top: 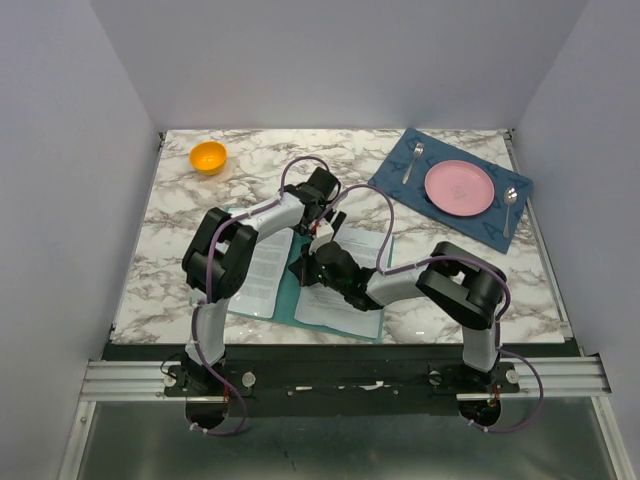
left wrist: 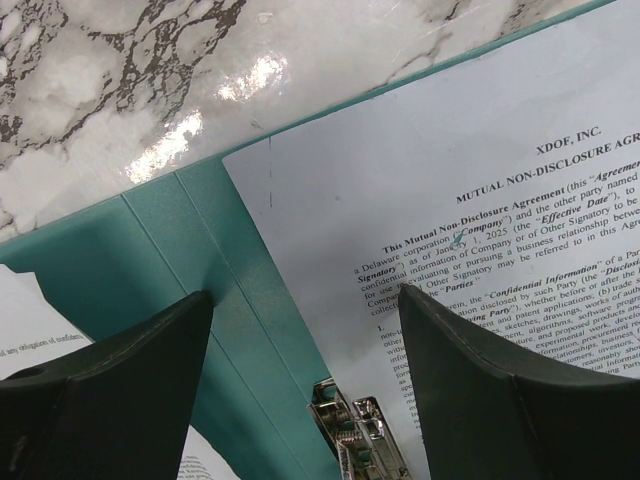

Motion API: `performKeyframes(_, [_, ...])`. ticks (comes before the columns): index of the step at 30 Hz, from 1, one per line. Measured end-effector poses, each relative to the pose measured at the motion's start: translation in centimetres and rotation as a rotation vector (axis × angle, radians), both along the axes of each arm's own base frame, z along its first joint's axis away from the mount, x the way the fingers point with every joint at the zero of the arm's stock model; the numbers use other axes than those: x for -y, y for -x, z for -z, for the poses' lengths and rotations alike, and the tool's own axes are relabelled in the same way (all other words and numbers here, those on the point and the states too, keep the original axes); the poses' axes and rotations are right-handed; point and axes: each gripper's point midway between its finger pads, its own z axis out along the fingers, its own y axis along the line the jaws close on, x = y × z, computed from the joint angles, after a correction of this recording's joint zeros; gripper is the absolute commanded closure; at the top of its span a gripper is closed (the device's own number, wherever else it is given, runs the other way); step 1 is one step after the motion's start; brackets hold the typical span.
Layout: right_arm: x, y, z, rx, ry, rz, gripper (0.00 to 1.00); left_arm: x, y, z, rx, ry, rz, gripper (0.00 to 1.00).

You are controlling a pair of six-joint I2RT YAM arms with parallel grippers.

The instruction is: Put the files into the folder

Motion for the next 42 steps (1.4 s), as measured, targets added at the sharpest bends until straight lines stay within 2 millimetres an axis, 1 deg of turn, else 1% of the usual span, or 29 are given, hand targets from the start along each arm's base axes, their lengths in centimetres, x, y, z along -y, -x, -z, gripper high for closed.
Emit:
performKeyframes(5, [-0.1,0.3,0.3,-0.010,0.001,-0.015,0.99,0.0,0.1,0.0,0.004,0.002,0.007,0.21])
performKeyframes(11, [0.4,0.8,1.1,-0.040,-0.011,-0.005,0.99,-0.2,0.2,0.0,0.010,0.001,0.019,0.22])
performKeyframes(19, [0.3,0.8,1.5,-0.069,-0.029,0.013,0.99,-0.3,0.6,0.0,0.010,0.003,0.023,0.23])
performKeyframes(25, [0.8,0.3,1.7,-0.092,-0.040,0.040,0.99,-0.4,0.7,0.0,0.009,0.003,0.028,0.24])
performKeyframes(31, [2.2,-1.0,2.4,-0.100,-0.028,0.084,0.99,-0.6,1.0,0.0,-0.001,-0.004,0.031,0.24])
performKeyframes(42, [2.5,-0.7,2.4,-0.090,-0.043,0.076,0.99,-0.8,1.0,0.0,-0.006,-0.006,0.040,0.25])
